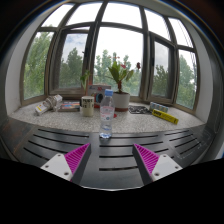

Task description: Pour water

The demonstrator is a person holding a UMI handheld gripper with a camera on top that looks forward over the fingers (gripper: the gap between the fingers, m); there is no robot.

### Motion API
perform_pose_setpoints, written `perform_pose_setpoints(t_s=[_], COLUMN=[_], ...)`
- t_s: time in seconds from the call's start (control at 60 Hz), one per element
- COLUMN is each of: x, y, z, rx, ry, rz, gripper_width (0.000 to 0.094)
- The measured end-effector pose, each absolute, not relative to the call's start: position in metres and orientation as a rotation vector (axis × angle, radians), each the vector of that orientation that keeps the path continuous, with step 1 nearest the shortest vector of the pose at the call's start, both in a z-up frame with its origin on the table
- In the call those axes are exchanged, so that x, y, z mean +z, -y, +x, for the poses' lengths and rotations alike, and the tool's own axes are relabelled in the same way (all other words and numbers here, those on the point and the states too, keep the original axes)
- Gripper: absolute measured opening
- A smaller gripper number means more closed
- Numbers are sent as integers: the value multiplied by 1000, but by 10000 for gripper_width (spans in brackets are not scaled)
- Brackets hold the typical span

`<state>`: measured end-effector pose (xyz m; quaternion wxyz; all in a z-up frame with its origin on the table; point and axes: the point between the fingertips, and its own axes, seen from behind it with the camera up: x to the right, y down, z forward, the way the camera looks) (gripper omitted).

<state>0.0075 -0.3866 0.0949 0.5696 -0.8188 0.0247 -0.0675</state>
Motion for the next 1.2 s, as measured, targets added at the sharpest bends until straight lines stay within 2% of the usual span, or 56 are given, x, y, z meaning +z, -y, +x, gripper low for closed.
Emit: perform_pose_setpoints(t_s=[0.217,0.4,0.45,0.517,0.55,0.717,0.833,1.0,1.2], x=[99,77,74,76,76,77,78,120,229], y=[247,158,145,135,133,129,130,135,103], z=[-3,10,9,10,10,12,19,66,132], rx=[-165,-155,-144,-127,-115,-102,-162,-435,-1071], ry=[-14,-13,0,-8,-17,-49,-66,-92,140], rz=[-1831,-1830,-1823,-1792,-1782,-1777,-1790,-1747,-1575], gripper_width=[851,795,696,470,464,302,297,298,296])
